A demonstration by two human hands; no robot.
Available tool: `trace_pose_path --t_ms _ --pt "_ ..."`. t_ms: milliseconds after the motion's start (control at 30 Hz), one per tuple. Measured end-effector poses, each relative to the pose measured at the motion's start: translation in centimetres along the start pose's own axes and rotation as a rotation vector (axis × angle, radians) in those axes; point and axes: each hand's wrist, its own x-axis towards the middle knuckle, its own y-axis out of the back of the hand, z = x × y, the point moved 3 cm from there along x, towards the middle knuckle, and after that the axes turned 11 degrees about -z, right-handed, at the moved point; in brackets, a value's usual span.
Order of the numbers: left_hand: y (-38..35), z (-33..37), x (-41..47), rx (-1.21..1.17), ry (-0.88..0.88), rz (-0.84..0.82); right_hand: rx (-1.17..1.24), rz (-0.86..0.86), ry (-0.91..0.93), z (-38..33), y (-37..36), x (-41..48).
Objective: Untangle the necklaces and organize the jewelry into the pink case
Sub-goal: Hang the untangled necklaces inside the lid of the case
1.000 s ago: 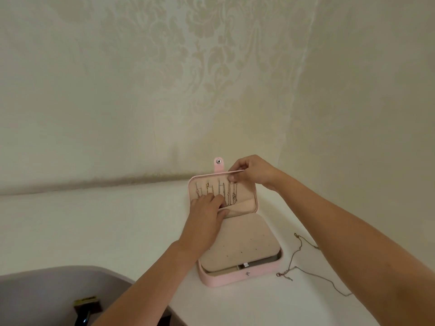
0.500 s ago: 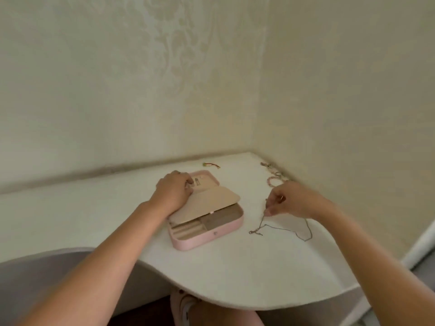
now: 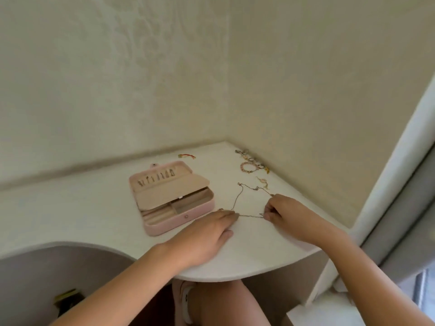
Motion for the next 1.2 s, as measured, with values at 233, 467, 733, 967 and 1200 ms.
trace_pose_path --t_ms 233,467,733,967,1200 --pt "-1.7 -0.6 -1.9 -0.044 0.056 0.085 -0.037 0.012 -0.055 2.1 0.8 -2.0" --pt "0.6 0.7 0.6 0.127 0.169 0.229 0.147 0.083 0.042 0.4 0.6 -1.4" --pt "2.4 1.1 6.2 0.666 0.398 0.049 -0.004 0.048 0.039 -1.5 -0.4 0.0" --pt "0.1 0.7 5.2 0.573 0.258 0.086 0.603 0.089 0.136 -1.0 0.3 -1.4" --pt "2.0 1.1 1.4 -0.406 0.165 0.141 0.991 0.023 0.125 -1.0 1.0 -1.7"
